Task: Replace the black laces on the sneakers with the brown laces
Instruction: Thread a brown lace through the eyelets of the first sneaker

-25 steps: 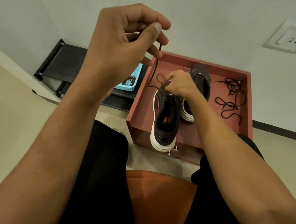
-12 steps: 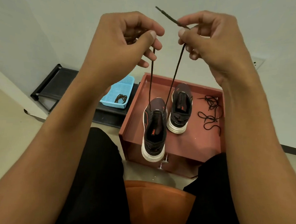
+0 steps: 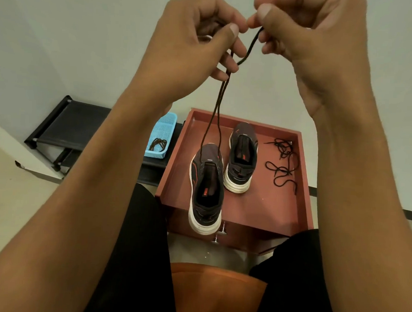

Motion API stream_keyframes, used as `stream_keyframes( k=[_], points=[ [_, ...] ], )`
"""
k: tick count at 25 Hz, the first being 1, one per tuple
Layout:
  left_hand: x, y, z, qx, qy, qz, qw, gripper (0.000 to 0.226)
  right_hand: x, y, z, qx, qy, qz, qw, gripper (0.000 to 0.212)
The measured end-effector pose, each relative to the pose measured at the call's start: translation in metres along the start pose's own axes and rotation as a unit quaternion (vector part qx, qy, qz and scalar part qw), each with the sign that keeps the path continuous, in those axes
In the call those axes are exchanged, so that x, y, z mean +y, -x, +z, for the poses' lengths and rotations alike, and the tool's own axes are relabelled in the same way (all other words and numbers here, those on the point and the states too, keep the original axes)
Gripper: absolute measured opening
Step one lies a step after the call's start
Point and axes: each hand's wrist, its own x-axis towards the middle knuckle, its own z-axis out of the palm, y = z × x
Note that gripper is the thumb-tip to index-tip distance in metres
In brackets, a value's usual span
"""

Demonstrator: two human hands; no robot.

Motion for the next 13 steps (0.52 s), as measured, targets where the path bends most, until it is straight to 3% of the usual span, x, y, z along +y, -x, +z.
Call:
stream_keyframes(
  k=[8,13],
  points=[
    [-0.071,-0.016,0.034,0.029,0.037,-0.037,0.998,0.025,0.077,0.007,0.003,0.042,-0.055,0.027,0.997,0.017],
    [-0.165,-0.022,0.055,0.090,-0.010,-0.130,0.987,0.022,0.152,0.018,-0.008,0.120,0.021,0.061,0.991,0.027]
  ],
)
